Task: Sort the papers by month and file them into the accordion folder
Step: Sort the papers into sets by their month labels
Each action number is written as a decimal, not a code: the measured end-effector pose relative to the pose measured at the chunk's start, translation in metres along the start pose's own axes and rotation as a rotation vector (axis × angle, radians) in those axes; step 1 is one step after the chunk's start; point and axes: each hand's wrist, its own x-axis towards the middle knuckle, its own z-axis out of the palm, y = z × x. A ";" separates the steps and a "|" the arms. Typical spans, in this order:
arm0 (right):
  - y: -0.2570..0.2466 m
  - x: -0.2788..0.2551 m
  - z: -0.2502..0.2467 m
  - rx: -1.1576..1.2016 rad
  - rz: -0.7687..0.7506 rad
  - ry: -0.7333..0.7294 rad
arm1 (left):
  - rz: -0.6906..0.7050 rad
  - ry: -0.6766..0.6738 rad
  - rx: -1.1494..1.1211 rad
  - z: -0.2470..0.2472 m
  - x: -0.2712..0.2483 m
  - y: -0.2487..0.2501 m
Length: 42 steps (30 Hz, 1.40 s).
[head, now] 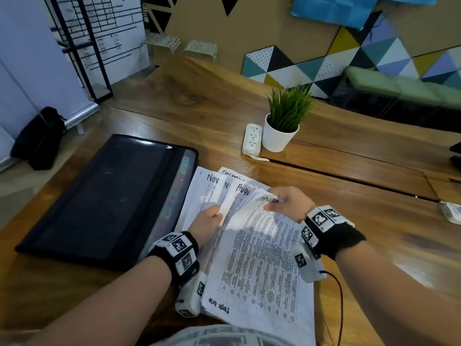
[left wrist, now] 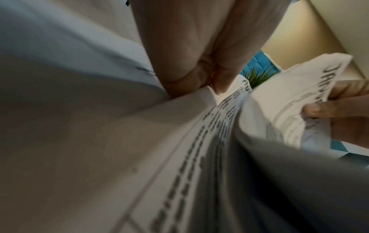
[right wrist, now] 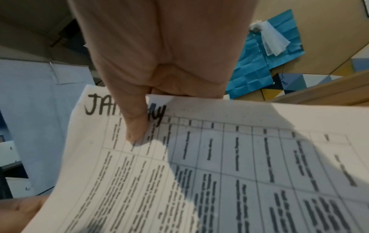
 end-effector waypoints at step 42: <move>0.028 -0.010 0.048 0.087 -0.190 0.279 | 0.064 0.163 0.140 -0.021 0.021 0.016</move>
